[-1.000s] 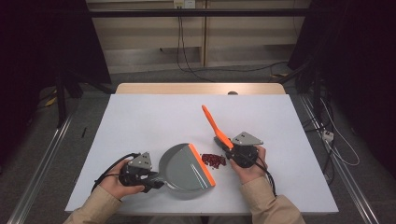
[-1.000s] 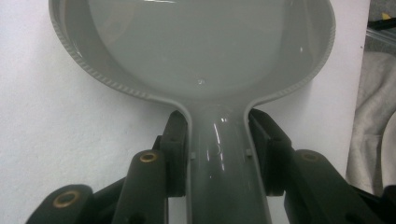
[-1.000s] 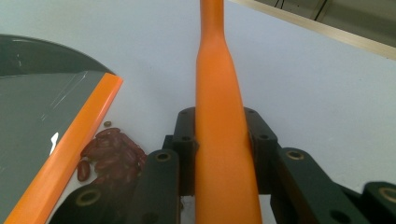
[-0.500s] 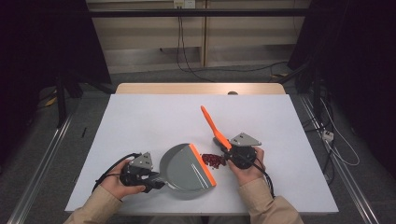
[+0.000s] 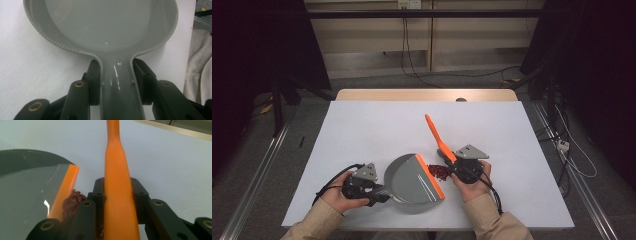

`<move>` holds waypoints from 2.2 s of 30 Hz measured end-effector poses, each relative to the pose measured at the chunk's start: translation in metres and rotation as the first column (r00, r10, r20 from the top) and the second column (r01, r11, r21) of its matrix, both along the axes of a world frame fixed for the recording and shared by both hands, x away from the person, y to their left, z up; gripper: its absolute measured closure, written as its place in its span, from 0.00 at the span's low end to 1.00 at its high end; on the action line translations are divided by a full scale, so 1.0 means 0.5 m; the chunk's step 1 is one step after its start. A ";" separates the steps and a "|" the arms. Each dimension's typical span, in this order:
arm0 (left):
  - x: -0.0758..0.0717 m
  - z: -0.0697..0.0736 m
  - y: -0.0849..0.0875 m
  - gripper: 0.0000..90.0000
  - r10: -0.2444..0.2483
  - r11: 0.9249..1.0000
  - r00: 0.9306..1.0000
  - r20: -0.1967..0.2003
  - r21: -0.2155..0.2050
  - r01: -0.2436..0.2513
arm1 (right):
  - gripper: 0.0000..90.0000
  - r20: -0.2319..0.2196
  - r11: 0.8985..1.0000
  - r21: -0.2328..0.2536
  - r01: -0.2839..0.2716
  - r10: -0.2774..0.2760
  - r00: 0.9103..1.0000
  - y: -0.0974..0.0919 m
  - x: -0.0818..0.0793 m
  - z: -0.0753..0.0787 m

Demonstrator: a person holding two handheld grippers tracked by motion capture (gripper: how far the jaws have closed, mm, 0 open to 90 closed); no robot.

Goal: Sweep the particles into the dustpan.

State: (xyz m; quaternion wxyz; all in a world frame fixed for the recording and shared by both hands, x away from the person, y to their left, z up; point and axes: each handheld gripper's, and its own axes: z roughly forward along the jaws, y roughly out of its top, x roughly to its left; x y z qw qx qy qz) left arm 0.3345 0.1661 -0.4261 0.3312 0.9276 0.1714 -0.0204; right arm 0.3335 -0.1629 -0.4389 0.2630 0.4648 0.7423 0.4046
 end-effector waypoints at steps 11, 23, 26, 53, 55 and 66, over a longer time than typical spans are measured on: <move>-0.002 0.000 -0.019 0.69 0.010 1.000 1.000 -0.016 -0.006 -0.010 | 0.78 0.010 1.000 0.006 0.017 -0.017 1.000 0.030 -0.014 -0.004; 0.000 -0.002 -0.033 0.69 0.030 1.000 0.999 -0.023 -0.001 -0.030 | 0.78 0.002 0.999 0.041 -0.001 0.001 1.000 0.043 -0.021 -0.004; 0.000 -0.003 -0.033 0.69 0.034 0.999 0.999 -0.027 0.002 -0.034 | 0.78 -0.001 0.999 0.047 -0.003 0.003 1.000 0.050 -0.022 -0.004; 0.003 -0.010 -0.031 0.70 0.049 0.999 0.998 -0.044 0.004 -0.049 | 0.79 0.007 0.991 0.131 -0.034 0.033 0.999 0.085 -0.036 0.000; 0.003 -0.010 -0.031 0.70 0.050 0.999 0.998 -0.043 0.001 -0.050 | 0.79 0.014 0.990 0.131 -0.047 0.045 0.999 0.093 -0.037 0.004; 0.005 -0.013 -0.027 0.70 0.053 0.999 0.998 -0.045 -0.005 -0.054 | 0.79 0.032 0.977 0.162 -0.138 0.135 0.990 0.149 -0.037 0.007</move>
